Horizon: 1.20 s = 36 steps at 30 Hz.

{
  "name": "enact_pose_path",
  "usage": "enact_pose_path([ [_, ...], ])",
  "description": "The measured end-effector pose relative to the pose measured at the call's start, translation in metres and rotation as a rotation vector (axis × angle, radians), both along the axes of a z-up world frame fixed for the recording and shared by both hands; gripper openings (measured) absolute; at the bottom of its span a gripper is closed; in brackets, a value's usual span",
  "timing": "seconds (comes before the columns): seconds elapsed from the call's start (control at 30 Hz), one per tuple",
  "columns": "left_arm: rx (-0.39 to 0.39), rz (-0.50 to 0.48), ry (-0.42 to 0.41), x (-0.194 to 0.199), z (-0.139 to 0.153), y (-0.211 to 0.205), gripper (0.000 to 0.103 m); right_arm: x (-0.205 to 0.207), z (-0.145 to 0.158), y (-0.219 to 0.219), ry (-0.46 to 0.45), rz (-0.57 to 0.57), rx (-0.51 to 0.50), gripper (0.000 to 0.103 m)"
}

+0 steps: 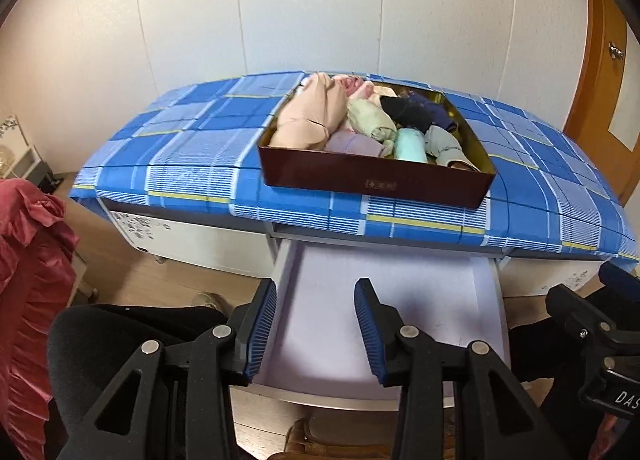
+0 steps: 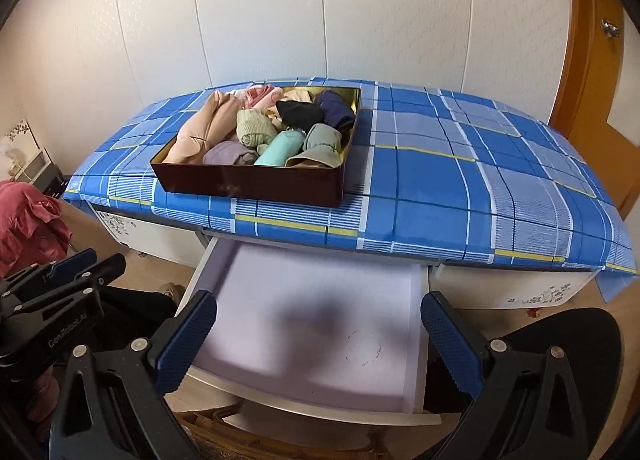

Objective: Organize soft objects

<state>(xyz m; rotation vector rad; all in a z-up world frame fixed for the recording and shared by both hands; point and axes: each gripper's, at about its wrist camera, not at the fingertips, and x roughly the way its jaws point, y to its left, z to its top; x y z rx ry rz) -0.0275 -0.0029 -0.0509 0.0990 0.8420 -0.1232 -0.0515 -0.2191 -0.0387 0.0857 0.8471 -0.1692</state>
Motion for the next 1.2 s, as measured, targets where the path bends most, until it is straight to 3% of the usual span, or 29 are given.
enact_pose_path([
  [0.3, -0.017, 0.028, 0.035, 0.001, -0.007, 0.005, 0.041, 0.003, -0.003, 0.006, 0.015, 0.029, -0.004, 0.103],
  [1.2, -0.019, -0.024, -0.036, -0.010, 0.005, -0.005, 0.041, 0.004, -0.006, 0.006, 0.025, 0.028, 0.005, 0.103],
])
